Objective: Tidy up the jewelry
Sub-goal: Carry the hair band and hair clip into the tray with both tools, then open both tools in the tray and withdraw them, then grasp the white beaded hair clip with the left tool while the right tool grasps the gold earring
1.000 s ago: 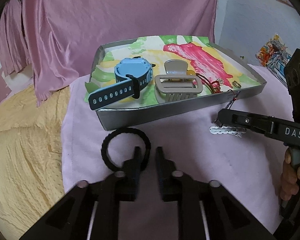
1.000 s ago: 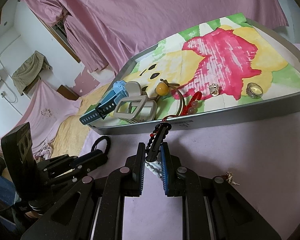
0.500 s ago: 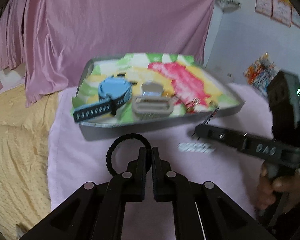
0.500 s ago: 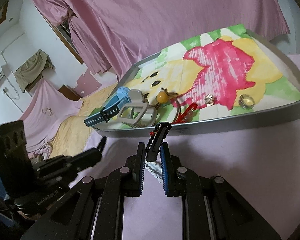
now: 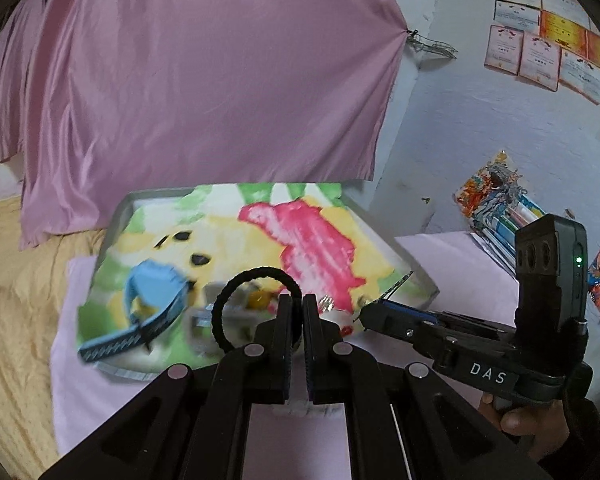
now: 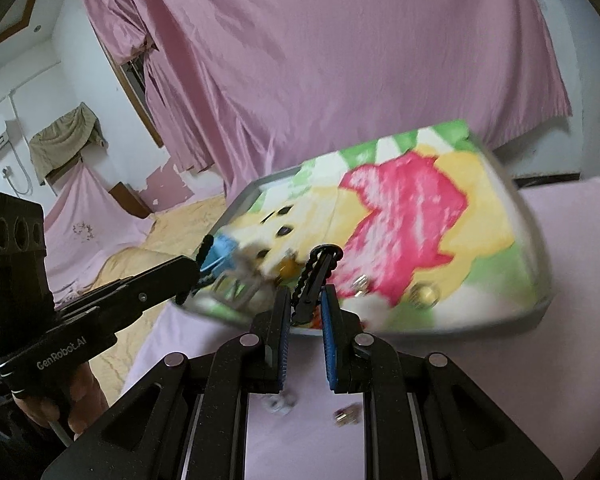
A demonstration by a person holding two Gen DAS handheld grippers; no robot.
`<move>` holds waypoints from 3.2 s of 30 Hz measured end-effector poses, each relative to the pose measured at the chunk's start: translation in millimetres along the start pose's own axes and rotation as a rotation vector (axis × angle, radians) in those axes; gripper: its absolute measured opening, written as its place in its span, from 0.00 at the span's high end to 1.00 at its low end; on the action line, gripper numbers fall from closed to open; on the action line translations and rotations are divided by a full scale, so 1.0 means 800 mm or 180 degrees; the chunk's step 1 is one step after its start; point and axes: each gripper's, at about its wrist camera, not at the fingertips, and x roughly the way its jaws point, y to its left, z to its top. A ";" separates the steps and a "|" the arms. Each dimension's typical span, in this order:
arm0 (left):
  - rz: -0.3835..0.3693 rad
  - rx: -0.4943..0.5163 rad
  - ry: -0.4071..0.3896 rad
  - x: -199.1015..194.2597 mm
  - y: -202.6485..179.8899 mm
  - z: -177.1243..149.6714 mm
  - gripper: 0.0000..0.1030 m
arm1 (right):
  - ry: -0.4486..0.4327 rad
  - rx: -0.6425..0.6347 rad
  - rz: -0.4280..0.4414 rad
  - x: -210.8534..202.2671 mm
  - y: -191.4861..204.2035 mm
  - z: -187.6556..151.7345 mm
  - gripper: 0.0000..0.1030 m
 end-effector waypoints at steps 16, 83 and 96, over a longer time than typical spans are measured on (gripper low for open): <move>-0.0157 0.0108 0.0409 0.100 -0.032 0.012 0.95 | 0.0284 -0.0056 -0.0378 0.025 -0.056 0.023 0.87; 0.0946 -0.0176 -0.1163 -0.142 -0.035 -0.152 0.01 | -0.1270 -0.0640 -0.0897 -0.197 0.044 -0.138 0.07; 0.0979 -0.0178 -0.0963 -0.124 -0.034 -0.160 0.01 | -0.1079 -0.0600 -0.0956 -0.174 0.032 -0.140 0.07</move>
